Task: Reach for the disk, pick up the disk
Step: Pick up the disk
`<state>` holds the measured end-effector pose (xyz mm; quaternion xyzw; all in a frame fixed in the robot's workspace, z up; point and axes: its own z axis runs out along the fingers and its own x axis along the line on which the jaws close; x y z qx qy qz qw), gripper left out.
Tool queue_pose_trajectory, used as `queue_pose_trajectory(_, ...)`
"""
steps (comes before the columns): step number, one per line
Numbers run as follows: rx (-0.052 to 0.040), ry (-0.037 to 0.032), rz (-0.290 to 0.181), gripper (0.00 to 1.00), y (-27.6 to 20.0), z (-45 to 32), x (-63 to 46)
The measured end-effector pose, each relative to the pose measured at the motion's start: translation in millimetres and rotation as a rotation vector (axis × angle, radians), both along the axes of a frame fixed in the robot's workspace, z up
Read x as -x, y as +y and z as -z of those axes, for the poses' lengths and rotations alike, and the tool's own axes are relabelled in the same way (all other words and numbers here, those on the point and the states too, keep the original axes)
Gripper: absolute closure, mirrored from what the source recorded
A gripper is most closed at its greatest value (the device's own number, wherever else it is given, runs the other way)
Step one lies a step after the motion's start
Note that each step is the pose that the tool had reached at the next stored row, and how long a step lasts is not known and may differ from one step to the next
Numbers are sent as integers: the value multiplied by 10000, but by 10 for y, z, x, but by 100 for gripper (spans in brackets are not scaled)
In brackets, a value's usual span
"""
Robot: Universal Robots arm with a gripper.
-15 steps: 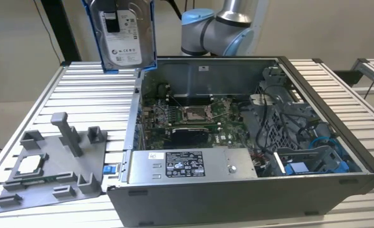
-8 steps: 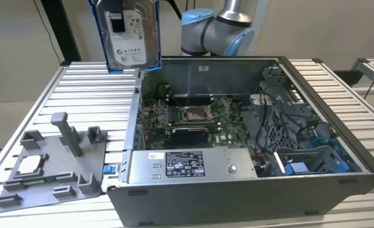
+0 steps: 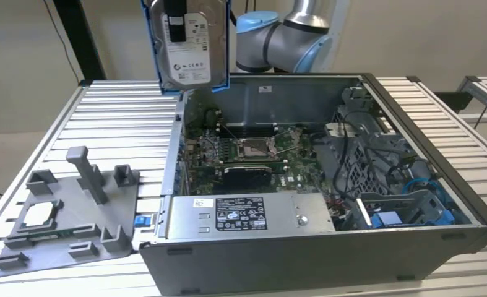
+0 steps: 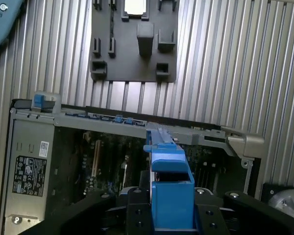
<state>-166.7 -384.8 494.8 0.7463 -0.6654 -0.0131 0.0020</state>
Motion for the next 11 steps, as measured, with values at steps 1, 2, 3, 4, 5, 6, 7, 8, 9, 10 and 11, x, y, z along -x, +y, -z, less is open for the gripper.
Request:
queue_pose_trajectory(1,-1,2,0,100,0,1,-40)
queue_pose_trajectory(2,0,5,-1,100,0,0,-81)
queue_pose_trajectory(3,0,7,-1,100,0,0,-122)
queue_pose_trajectory(4,0,10,0,100,0,0,-164)
queue_pose_trajectory(5,0,13,0,100,0,0,-209)
queue_pose_trajectory(6,-1,16,-2,100,-1,0,-254)
queue_pose_trajectory(7,0,19,0,100,-1,0,-296)
queue_pose_trajectory(8,0,23,0,100,-1,0,-339)
queue_pose_trajectory(9,1,26,0,100,-1,0,-381)
queue_pose_trajectory(10,-1,29,-1,100,-1,0,-424)
queue_pose_trajectory(11,0,32,-1,100,-1,0,-470)
